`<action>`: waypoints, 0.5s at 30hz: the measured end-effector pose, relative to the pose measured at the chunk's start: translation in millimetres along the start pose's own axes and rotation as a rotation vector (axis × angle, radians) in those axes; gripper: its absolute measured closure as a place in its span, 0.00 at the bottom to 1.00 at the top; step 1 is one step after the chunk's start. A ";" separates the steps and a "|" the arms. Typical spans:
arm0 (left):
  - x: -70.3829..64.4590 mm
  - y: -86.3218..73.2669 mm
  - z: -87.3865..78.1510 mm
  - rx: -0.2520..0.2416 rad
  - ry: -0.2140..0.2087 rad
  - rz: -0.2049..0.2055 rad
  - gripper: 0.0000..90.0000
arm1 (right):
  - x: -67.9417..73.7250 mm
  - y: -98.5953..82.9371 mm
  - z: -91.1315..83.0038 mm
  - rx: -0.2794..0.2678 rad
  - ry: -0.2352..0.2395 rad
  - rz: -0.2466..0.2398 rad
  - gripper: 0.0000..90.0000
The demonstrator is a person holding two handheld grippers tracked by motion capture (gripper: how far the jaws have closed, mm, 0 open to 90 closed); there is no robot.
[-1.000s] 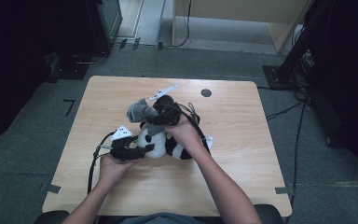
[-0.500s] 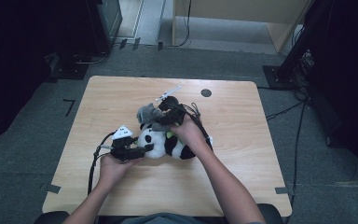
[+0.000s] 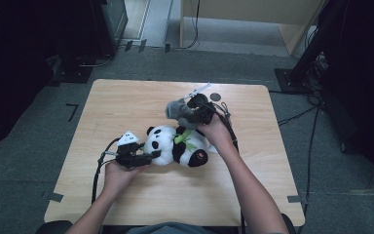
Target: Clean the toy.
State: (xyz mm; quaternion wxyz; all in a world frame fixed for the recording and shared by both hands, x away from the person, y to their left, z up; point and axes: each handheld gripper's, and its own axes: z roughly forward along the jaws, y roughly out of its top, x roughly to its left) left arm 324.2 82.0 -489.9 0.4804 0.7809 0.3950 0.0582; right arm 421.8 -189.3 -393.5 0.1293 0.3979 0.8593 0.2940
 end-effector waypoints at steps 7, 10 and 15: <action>1.1 0.0 0.3 -0.006 -0.011 0.008 0.42 | -25.5 -6.4 -15.1 0.003 -0.047 0.042 0.84; 1.2 -0.1 0.3 -0.007 -0.011 0.010 0.42 | -29.8 -2.3 -25.8 -0.027 -0.060 0.049 0.84; 2.2 -0.2 0.4 -0.012 -0.013 0.010 0.41 | -14.9 11.1 -44.6 -0.119 -0.002 0.041 0.84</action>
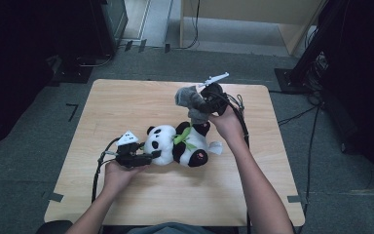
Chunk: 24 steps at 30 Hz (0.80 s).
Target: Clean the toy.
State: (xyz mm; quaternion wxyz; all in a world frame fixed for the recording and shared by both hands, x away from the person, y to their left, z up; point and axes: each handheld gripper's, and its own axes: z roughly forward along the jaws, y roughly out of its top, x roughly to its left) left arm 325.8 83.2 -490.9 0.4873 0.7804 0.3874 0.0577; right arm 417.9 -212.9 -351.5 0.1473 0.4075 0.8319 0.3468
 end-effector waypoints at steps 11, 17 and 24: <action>-0.6 0.3 1.0 -0.012 0.002 0.002 0.41 | 79.4 27.9 40.9 0.010 0.141 -0.132 0.84; -0.4 0.4 1.0 -0.010 0.004 0.002 0.41 | 110.7 22.3 67.4 0.036 0.258 -0.139 0.84; -0.3 2.9 2.0 0.012 0.010 -0.014 0.41 | 91.3 2.8 86.6 0.110 0.273 -0.080 0.84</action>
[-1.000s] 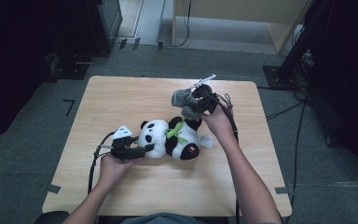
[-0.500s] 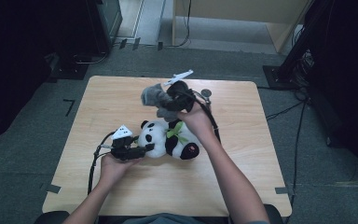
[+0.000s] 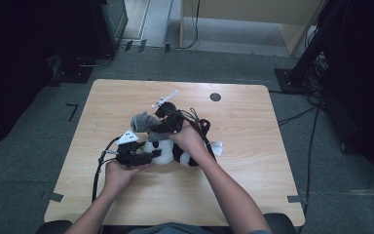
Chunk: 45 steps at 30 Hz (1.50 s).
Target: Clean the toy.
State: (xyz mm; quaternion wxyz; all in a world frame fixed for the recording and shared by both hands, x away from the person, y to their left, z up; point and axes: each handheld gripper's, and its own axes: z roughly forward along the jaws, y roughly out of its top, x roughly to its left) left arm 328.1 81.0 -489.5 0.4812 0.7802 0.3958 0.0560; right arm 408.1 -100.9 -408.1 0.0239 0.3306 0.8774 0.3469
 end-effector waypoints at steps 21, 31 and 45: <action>0.5 0.8 1.1 0.009 -0.006 -0.018 0.42 | -81.3 -44.7 -60.5 0.017 -0.242 0.162 0.85; 0.3 1.1 0.9 0.009 -0.008 -0.012 0.42 | -100.6 -58.1 -71.6 0.026 -0.234 0.214 0.85; 2.3 -1.2 0.8 -0.010 -0.024 -0.003 0.41 | -109.0 -65.5 -110.7 -0.058 -0.282 0.247 0.85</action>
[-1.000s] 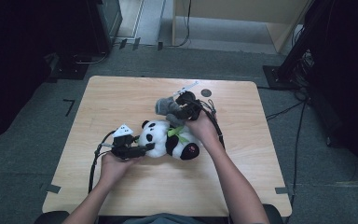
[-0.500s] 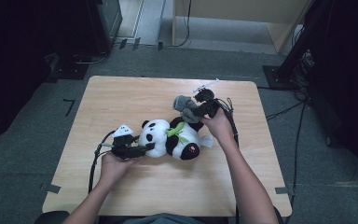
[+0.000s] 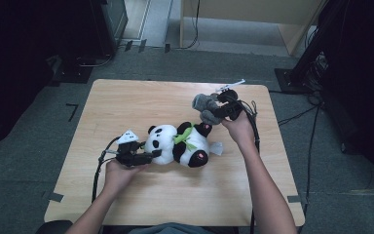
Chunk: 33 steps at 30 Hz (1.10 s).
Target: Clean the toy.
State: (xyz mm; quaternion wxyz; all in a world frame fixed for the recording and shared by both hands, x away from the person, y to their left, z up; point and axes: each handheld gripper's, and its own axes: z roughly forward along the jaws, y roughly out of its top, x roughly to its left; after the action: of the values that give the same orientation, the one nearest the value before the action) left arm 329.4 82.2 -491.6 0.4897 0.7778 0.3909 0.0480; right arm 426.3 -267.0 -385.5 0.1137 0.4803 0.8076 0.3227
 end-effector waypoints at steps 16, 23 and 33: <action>-0.9 0.9 -0.1 -0.016 -0.003 0.005 0.40 | 126.2 32.3 16.8 -0.084 0.227 -0.302 0.85; -0.4 0.2 0.7 -0.008 0.000 0.001 0.40 | 143.4 13.0 50.6 0.008 0.293 -0.327 0.84; 0.7 2.1 1.0 0.019 -0.001 -0.030 0.41 | 111.4 -1.5 38.5 0.046 0.205 -0.297 0.85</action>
State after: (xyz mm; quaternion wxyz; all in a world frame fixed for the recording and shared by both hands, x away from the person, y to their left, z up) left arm 331.4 81.5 -490.7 0.4833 0.7765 0.4026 0.0365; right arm 387.1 -157.0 -401.9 0.0661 0.3231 0.8842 0.3309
